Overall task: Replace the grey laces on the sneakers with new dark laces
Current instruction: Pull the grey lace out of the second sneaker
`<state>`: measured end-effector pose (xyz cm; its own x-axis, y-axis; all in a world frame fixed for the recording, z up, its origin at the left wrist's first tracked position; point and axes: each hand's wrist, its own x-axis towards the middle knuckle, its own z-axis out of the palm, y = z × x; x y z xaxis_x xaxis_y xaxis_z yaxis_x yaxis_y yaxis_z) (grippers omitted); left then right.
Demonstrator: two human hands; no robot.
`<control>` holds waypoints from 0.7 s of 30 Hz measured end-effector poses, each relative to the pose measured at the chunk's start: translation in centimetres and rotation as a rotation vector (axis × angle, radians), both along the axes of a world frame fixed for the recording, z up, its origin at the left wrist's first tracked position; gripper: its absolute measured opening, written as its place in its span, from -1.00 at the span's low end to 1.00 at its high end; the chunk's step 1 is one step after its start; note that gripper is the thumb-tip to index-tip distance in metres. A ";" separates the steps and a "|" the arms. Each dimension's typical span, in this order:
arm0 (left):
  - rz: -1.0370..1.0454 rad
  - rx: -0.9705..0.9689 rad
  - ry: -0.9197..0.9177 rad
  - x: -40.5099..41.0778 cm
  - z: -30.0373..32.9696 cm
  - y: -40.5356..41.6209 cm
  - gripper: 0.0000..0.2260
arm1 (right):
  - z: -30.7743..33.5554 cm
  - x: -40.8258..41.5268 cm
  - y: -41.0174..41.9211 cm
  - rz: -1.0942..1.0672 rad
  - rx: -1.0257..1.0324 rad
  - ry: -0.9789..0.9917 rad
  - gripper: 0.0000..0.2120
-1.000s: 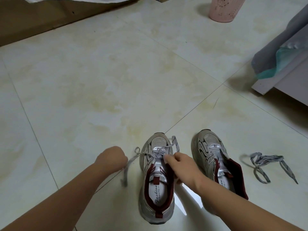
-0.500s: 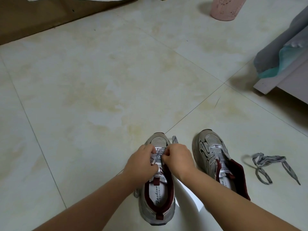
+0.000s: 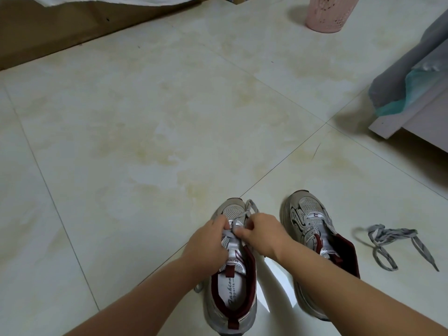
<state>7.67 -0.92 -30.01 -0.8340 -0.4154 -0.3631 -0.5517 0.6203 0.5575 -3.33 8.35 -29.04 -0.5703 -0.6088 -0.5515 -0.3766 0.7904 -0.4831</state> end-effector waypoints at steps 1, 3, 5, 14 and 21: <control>0.000 0.001 -0.001 -0.1 0.0 0.1 -0.72 | -0.2 0.1 0.1 -0.085 -0.023 -0.108 -0.74; -0.004 -0.001 -0.013 -0.1 0.1 0.1 -0.72 | -0.3 0.2 0.1 -0.112 -0.055 -0.130 -0.73; -0.011 0.000 -0.030 -0.1 0.1 0.0 -0.71 | 0.4 -0.2 -0.2 0.059 -0.026 0.028 -0.84; -0.040 -0.007 -0.091 -0.4 0.5 0.2 -0.70 | 1.3 0.2 0.6 0.088 0.079 0.072 -0.76; -0.033 0.010 -0.099 -0.1 0.5 0.1 -0.70 | 1.3 -0.7 0.5 0.176 0.048 0.389 -0.80</control>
<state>7.53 -0.86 -29.55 -0.8072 -0.3843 -0.4481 -0.5836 0.6336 0.5079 -4.01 8.83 -27.71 -0.6312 -0.6943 -0.3458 -0.6547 0.7159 -0.2426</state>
